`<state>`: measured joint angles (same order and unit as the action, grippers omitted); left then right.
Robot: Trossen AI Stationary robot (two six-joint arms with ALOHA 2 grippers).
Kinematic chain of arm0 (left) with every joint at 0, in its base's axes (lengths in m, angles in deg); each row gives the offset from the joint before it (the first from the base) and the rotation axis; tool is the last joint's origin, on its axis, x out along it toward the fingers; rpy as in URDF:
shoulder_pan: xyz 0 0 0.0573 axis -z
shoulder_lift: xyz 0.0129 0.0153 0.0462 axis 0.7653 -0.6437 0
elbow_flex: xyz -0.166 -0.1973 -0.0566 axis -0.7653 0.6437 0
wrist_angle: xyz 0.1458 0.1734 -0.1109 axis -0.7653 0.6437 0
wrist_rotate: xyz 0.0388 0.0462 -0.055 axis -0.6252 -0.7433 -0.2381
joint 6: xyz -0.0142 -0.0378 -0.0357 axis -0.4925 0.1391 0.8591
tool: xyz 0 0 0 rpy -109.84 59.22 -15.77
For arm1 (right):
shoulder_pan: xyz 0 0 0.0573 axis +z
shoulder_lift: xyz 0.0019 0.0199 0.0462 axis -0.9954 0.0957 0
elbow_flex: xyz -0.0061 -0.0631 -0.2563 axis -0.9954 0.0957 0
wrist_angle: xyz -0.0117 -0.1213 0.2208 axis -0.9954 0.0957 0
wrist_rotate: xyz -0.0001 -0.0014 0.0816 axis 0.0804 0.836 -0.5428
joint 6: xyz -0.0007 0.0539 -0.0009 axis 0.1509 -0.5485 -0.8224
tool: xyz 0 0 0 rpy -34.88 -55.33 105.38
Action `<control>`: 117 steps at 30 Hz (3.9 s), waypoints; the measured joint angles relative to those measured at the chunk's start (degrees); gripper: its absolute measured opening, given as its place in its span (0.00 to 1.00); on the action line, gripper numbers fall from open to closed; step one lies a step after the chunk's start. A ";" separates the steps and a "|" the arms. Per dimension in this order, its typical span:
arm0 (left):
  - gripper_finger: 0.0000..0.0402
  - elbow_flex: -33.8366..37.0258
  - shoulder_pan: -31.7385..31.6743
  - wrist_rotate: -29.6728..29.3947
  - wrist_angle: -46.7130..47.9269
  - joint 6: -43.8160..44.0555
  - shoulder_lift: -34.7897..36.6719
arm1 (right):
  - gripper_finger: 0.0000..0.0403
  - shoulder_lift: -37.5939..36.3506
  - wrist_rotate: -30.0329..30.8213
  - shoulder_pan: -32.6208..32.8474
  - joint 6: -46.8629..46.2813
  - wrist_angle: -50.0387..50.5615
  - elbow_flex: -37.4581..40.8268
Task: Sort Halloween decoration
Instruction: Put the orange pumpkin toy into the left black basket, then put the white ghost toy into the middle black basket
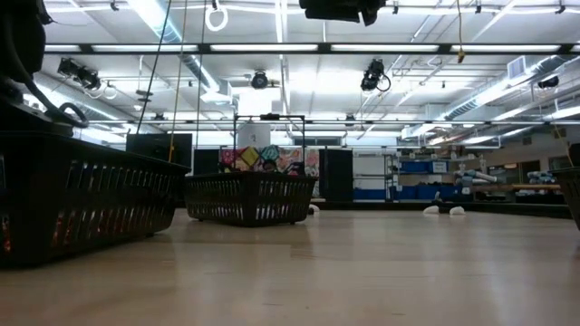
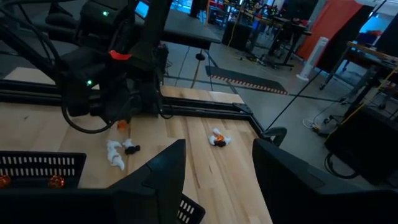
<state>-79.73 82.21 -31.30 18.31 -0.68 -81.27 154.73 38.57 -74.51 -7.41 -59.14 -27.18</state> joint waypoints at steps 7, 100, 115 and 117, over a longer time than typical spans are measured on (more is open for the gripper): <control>0.44 -0.02 -0.40 -0.15 0.09 1.61 0.00 | 0.47 0.00 -1.36 0.00 0.07 -0.40 0.00; 0.30 -22.57 -4.13 -0.90 -22.06 -14.51 -9.49 | 0.47 0.00 -0.85 -0.46 0.00 -0.92 -0.04; 0.35 -17.76 -6.10 -11.81 -1.62 -16.27 -7.80 | 0.47 0.00 -0.90 -0.50 0.02 -0.83 -0.04; 0.35 -16.36 -6.69 -9.54 -1.89 -16.24 -7.80 | 0.47 0.00 -0.92 -0.48 0.00 -0.83 -0.04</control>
<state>-96.10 75.52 -40.84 16.42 -16.92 -89.07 154.73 37.65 -74.99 -7.40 -59.97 -27.22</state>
